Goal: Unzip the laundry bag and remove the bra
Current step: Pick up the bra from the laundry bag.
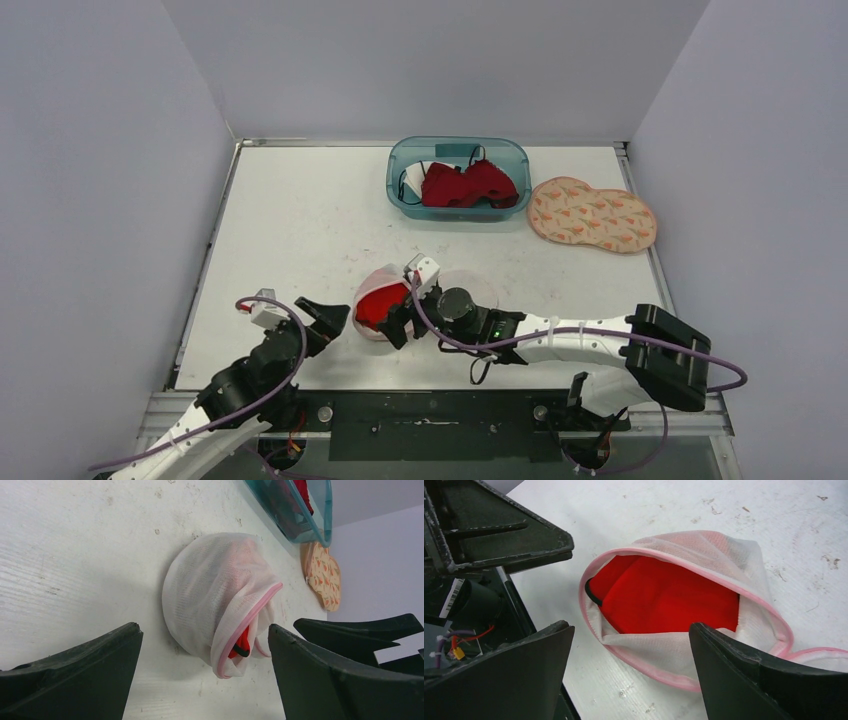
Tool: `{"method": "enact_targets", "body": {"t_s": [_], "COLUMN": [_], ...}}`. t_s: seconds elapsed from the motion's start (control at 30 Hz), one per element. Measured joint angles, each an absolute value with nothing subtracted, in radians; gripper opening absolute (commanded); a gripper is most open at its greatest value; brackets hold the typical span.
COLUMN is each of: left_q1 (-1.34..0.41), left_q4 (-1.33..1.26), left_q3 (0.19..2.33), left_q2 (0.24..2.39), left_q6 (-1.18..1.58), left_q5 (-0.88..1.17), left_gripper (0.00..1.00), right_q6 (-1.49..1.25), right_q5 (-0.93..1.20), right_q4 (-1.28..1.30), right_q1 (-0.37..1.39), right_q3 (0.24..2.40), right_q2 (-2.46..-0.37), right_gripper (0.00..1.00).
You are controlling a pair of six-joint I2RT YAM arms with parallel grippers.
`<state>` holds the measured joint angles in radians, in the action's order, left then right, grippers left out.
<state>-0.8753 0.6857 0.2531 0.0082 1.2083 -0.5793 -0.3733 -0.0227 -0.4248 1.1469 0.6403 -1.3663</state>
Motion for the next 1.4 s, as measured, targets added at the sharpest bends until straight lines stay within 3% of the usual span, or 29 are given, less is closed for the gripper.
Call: {"method": "enact_targets", "body": {"t_s": [0.43, 0.7, 0.77, 1.4], "left_q1": [-0.875, -0.875, -0.875, -0.875], "left_q4": [0.685, 0.642, 0.639, 0.663], "left_q3": [0.315, 0.315, 0.315, 0.314], "left_q2": [0.279, 0.269, 0.256, 0.227], "left_q6": [1.163, 1.142, 1.141, 1.145], "left_q5": [-0.565, -0.530, -0.526, -0.527], "left_gripper": [0.99, 1.00, 0.95, 0.93], "right_q6": [-0.353, -0.349, -0.347, -0.347], "right_q5": [-0.107, -0.121, -0.127, -0.262], "right_q4": [-0.384, -0.383, -0.382, -0.304], "right_q1": [1.197, 1.220, 1.230, 1.271], "right_q3": [0.695, 0.736, 0.751, 0.855], "right_q2": [-1.447, -1.486, -1.502, -1.617], "right_gripper": [0.86, 0.83, 0.81, 0.39]}}
